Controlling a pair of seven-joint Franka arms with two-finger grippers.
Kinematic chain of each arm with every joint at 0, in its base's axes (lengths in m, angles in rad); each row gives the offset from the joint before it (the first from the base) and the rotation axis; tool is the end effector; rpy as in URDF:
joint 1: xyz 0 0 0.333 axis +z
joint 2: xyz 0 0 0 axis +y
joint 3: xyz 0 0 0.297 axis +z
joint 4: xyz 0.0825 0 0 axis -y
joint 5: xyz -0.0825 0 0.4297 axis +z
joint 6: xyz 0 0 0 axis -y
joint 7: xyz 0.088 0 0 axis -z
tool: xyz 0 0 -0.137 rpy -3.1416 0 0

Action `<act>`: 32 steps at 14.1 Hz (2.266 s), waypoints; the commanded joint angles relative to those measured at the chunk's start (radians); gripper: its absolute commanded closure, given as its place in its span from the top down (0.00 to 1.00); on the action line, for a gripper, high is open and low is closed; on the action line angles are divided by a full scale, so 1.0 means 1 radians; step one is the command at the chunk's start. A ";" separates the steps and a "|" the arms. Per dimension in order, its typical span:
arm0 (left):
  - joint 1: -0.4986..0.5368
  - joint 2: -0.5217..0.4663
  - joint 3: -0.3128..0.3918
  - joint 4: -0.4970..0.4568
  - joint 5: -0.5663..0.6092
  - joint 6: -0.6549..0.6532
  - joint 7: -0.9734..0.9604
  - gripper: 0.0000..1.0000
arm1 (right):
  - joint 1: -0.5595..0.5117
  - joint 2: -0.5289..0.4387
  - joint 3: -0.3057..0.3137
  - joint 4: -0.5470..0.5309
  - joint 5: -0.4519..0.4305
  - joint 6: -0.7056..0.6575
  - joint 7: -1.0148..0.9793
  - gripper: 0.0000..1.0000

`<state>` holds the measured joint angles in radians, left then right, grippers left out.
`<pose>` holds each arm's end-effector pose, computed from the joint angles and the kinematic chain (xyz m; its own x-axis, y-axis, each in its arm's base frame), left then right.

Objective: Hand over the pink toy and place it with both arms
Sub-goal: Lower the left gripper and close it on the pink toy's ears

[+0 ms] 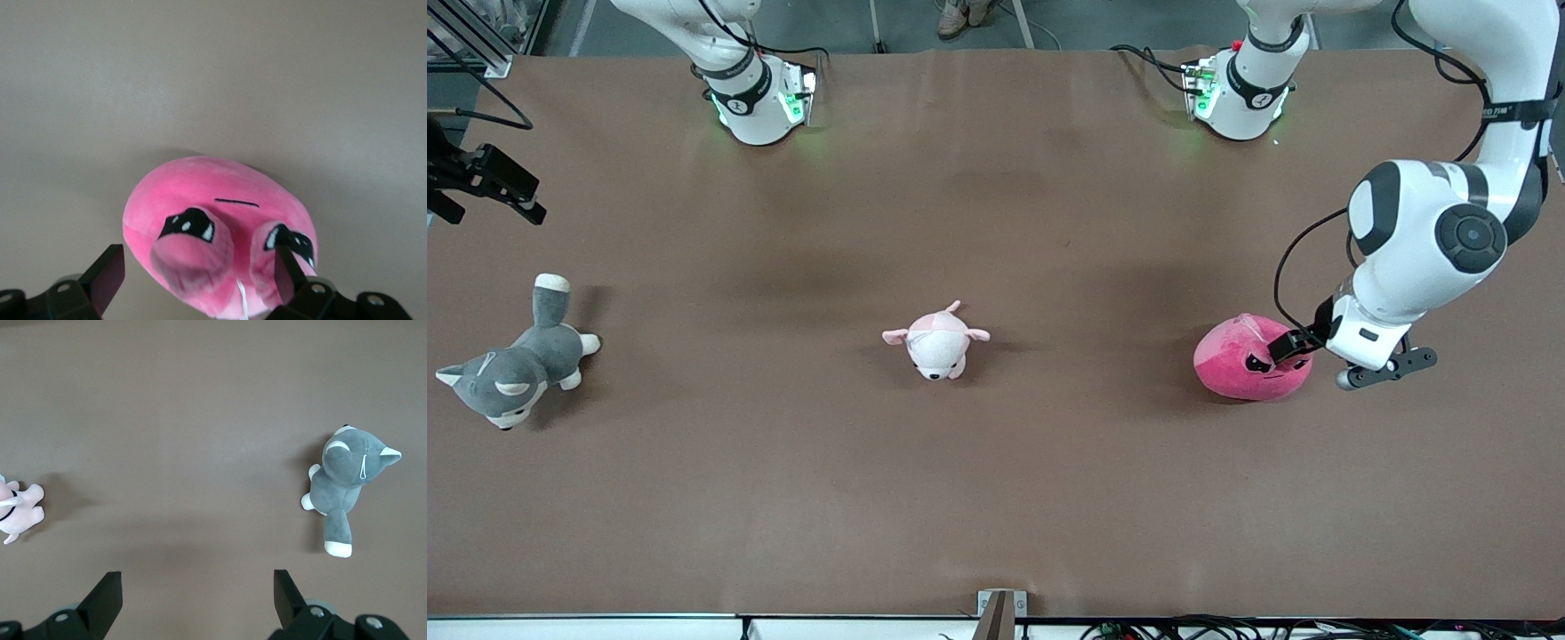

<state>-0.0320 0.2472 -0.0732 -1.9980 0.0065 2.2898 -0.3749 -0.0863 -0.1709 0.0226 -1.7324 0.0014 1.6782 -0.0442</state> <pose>0.6304 -0.0661 0.2644 0.9634 0.2653 0.0374 0.2643 -0.9640 0.0285 0.5620 -0.0348 0.6003 0.9930 -0.0191 0.1162 -0.0201 -0.9998 0.0076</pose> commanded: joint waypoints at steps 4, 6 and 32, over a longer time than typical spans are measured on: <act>0.006 0.014 -0.002 -0.005 0.015 0.013 -0.002 0.98 | 0.002 -0.012 0.004 -0.001 -0.003 0.000 0.006 1.00; 0.006 0.001 -0.002 -0.005 0.015 0.002 0.002 0.98 | 0.000 -0.010 0.004 -0.001 -0.003 -0.002 0.006 1.00; 0.021 0.041 -0.003 0.010 0.017 0.010 0.002 0.05 | 0.005 -0.006 0.005 -0.001 0.002 -0.002 0.009 1.00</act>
<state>-0.0083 0.2905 -0.0753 -1.9931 0.0066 2.2943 -0.3731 -0.0854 -0.1707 0.0268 -1.7320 0.0014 1.6769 -0.0438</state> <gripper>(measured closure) 0.630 0.000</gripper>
